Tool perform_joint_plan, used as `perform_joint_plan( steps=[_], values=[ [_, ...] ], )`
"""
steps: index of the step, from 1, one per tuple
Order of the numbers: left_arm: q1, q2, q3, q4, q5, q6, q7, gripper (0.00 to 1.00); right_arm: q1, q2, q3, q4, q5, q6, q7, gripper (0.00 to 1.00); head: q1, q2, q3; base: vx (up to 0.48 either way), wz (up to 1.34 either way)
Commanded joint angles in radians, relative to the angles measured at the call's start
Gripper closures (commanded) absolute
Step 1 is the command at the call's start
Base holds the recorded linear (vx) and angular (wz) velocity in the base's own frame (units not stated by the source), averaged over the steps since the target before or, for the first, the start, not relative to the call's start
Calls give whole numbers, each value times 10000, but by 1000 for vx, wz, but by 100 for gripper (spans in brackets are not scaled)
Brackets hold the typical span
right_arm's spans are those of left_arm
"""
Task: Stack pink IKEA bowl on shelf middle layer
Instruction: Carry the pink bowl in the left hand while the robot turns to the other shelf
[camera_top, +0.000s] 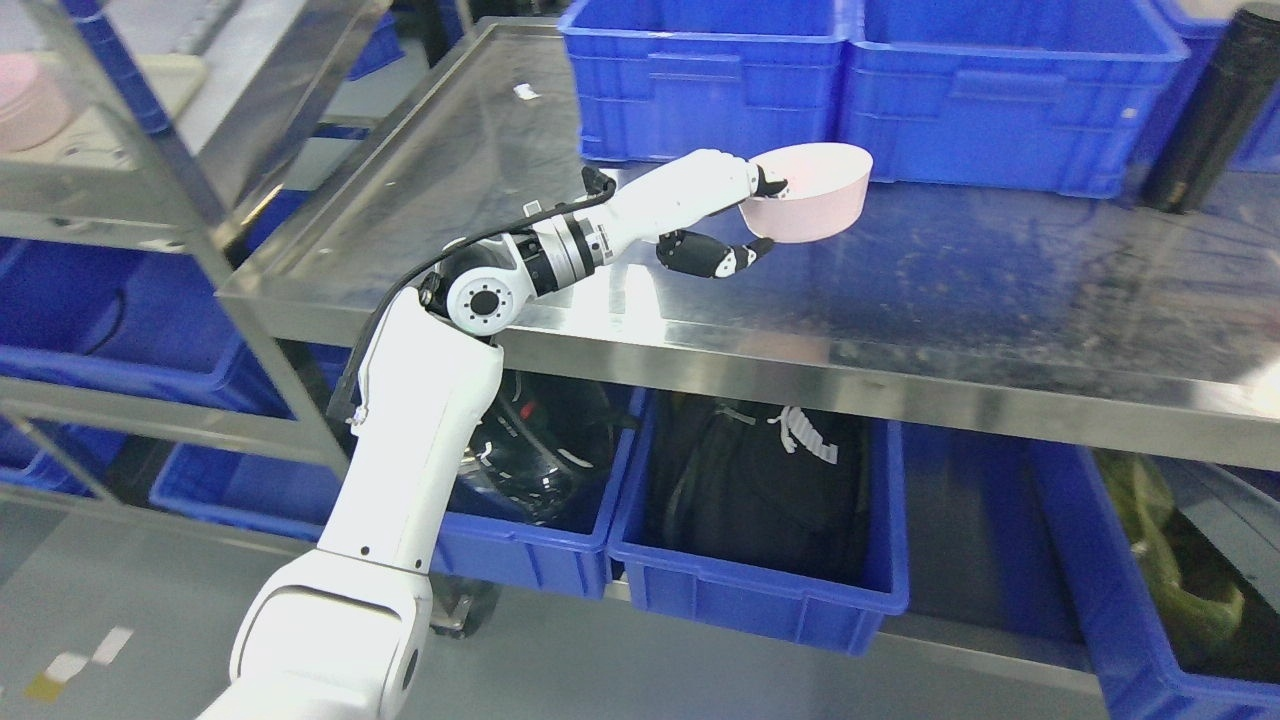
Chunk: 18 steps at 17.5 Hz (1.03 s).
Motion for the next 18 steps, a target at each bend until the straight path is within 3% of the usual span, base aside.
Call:
perform_joint_plan(
  steps=[1, 11, 18],
  values=[
    [1485, 167, 678, -3589, 409, -691, -38, 99, -1, -174, 31, -175, -6, 4, 4, 0, 0, 0, 0, -53, 801],
    [1593, 167, 908, -3636, 424, -754, -38, 98, -1, -174, 46, -175, -6, 4, 4, 0, 0, 3, 0, -30, 1197],
    [1593, 167, 1108, -3620, 424, -646, -53, 97, -1, -174, 46, -175, -6, 4, 4, 0, 0, 5, 0, 201, 1395]
  ],
)
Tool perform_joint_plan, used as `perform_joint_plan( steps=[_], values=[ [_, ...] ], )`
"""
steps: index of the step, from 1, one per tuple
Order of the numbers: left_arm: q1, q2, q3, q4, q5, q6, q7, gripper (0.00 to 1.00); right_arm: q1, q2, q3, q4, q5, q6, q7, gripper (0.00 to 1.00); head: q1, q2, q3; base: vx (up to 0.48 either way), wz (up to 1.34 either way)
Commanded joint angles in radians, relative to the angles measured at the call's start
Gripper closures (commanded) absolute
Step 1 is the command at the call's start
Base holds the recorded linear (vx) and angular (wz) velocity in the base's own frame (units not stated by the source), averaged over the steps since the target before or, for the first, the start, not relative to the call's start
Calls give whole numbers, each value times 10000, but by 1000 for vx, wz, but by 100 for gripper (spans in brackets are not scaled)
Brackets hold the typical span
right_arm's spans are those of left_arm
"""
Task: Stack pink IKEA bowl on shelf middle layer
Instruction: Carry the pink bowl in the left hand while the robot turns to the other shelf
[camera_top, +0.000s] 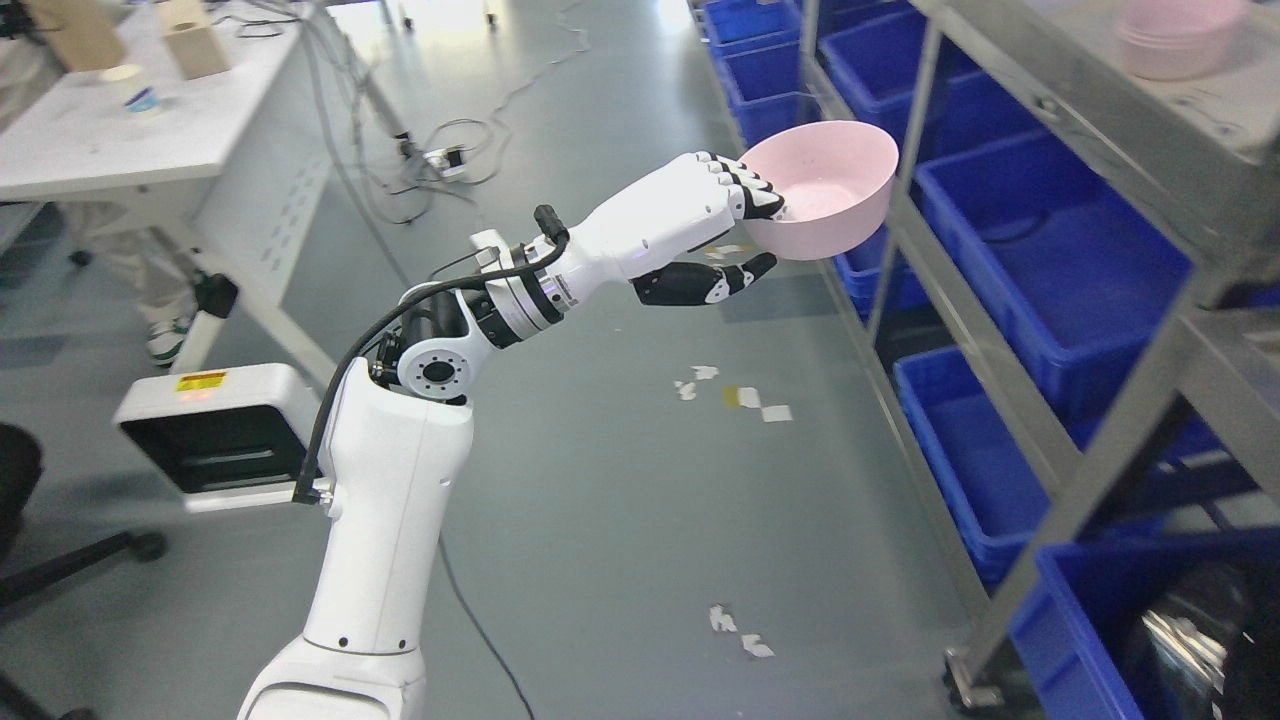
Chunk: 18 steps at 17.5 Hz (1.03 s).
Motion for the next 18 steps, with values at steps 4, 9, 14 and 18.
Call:
perform_joint_plan(
  steps=[4, 9, 14, 18],
  values=[
    [32, 174, 319, -569, 14, 87, -6, 97, 4, -175, 31, -174, 5, 3, 4, 0, 0, 0, 0, 351, 771],
    [-14, 174, 273, -569, 14, 102, -6, 98, 4, -175, 46, -174, 5, 3, 4, 0, 0, 0, 0, 507, 201],
    [-14, 174, 243, -554, -1, 148, 56, 99, 4, -175, 46, -174, 5, 3, 4, 0, 0, 1, 0, 516, -53],
    [-152, 174, 243, -554, 14, 256, 71, 99, 4, -175, 46, -174, 5, 3, 4, 0, 0, 1, 0, 512, -99]
  ],
)
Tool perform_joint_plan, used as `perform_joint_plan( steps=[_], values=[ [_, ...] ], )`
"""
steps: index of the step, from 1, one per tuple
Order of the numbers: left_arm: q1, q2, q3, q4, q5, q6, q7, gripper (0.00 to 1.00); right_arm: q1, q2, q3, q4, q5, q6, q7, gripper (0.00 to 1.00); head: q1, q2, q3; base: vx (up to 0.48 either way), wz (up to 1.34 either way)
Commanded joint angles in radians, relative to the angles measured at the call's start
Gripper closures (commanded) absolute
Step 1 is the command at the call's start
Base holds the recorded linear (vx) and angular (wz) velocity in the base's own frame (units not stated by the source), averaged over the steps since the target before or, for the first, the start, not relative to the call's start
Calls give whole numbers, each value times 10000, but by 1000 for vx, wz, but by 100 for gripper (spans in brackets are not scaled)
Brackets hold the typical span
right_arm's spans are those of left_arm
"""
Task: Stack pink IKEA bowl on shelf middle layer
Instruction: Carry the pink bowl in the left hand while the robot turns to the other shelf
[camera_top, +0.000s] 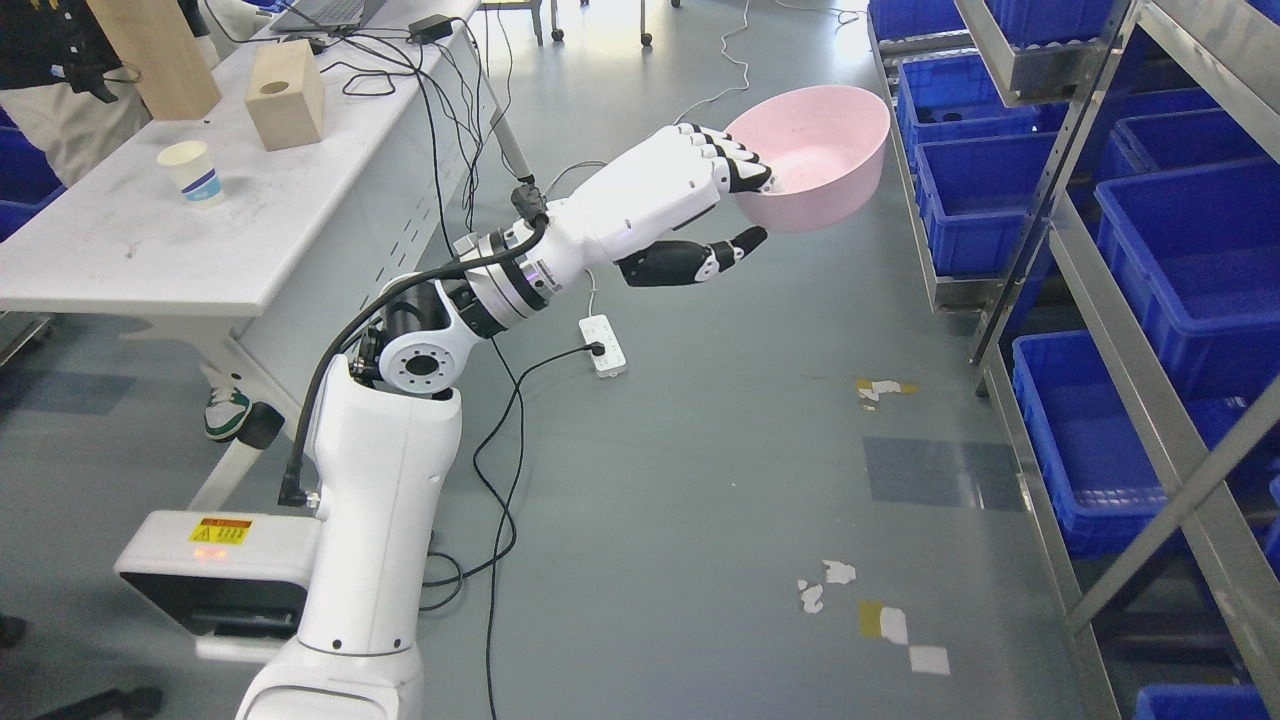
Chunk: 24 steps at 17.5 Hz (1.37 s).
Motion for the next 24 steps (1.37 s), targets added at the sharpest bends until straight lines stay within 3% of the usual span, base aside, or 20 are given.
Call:
perform_joint_plan(
  steps=[1, 10, 14, 19, 21, 24],
  values=[
    [-190, 175, 15, -71, 3, 65, 31, 99, 0, -174, 46, -174, 3, 4, 4, 0, 0, 0, 0, 523, -8],
    [-344, 175, -92, -25, 3, 142, 47, 98, 0, -174, 46, -174, 3, 4, 4, 0, 0, 0, 0, 364, -191],
    [-665, 175, -459, 6, 19, 355, 47, 98, 0, -174, 46, -174, 3, 4, 4, 0, 0, 0, 0, 206, -1644],
    [-2458, 175, -140, 251, -10, 1764, -121, 98, 0, -174, 46, -174, 2, 4, 4, 0, 0, 0, 0, 99, -1795],
    [-3026, 1175, 0, 631, -790, 2638, -473, 98, 0, -174, 46, -174, 3, 4, 4, 0, 0, 0, 0, 58, -1540],
    [-3289, 2451, -61, 1706, -1727, 2658, -505, 98, 0, -174, 46, -174, 3, 4, 4, 0, 0, 0, 0, 65, -1187]
  ],
)
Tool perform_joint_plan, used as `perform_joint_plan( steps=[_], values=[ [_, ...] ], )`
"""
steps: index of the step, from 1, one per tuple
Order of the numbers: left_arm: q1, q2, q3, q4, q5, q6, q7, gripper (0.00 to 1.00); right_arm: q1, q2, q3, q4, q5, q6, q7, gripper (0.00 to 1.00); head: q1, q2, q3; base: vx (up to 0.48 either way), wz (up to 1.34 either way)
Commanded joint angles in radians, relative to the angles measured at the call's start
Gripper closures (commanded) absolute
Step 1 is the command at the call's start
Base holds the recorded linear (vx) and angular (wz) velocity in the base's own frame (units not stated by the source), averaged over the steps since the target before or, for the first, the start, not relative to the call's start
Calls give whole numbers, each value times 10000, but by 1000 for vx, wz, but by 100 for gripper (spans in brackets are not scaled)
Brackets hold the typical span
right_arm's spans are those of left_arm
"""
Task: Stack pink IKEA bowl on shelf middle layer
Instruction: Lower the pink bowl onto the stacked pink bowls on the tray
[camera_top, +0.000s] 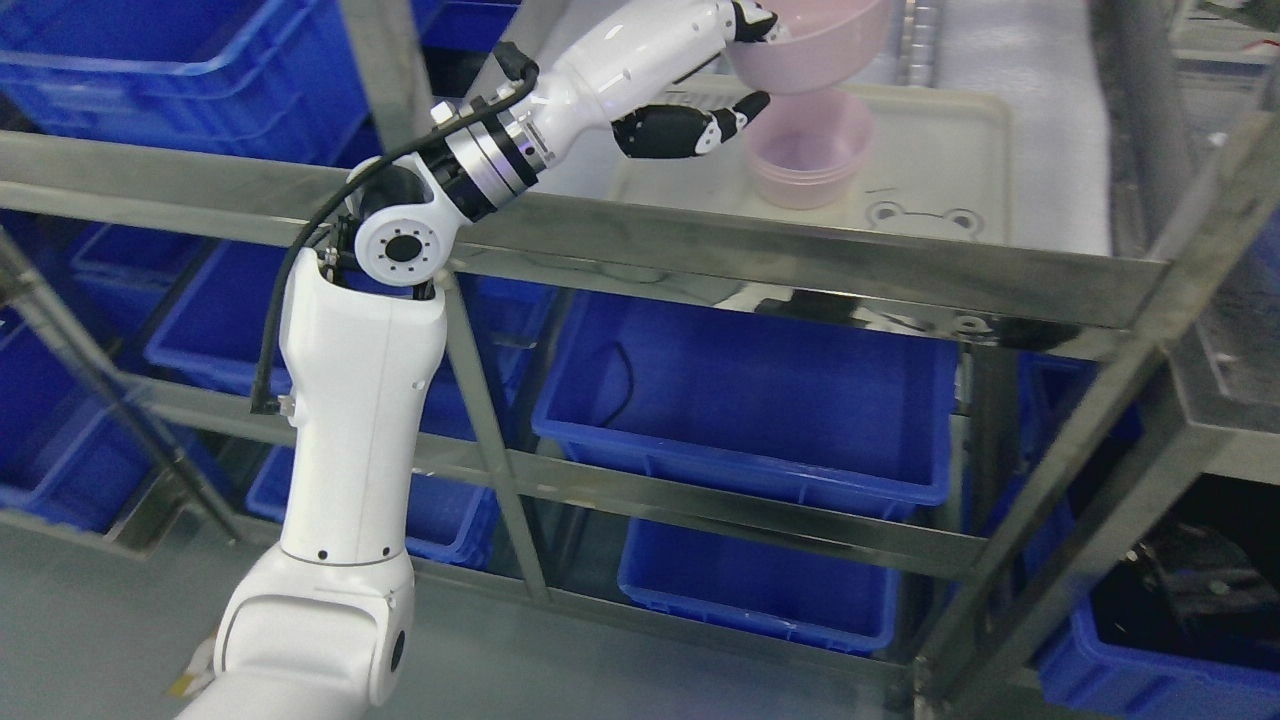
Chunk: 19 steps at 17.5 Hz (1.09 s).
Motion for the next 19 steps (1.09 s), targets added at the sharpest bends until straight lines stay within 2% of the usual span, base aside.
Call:
perform_joint_plan(
  steps=[1, 5, 6, 7, 9, 12, 19],
  values=[
    [-827, 2219, -8, 1443, -1296, 278, -155, 97, -6, -175, 46, -175, 2, 7, 4, 0, 0, 0, 0, 62, -832],
    [-122, 2744, -408, 1429, -1282, 217, -860, 96, -6, -175, 46, -175, 2, 7, 4, 0, 0, -1, 0, 53, -472],
    [-105, 2683, -408, 1475, -1312, 202, -846, 95, -6, -175, 46, -175, 2, 7, 4, 0, 0, -2, 0, 38, -201],
    [-105, 2136, -560, 1794, -1358, -11, -740, 95, -6, -175, 46, -175, 2, 7, 4, 0, 0, -2, 0, 16, -57],
    [-319, 1641, -1064, 2286, -1480, -166, -739, 95, -6, -175, 46, -175, 2, 7, 4, 0, 0, -2, 0, 0, -51],
    [-841, 1456, -1481, 2517, -1771, -182, -739, 95, -6, -175, 46, -175, 2, 7, 4, 0, 0, -2, 0, -6, 24],
    [-857, 1271, -1727, 2732, -2247, -182, -769, 93, -6, -175, 46, -175, -13, 7, 4, 0, 0, -2, 0, 3, -18]
  ],
)
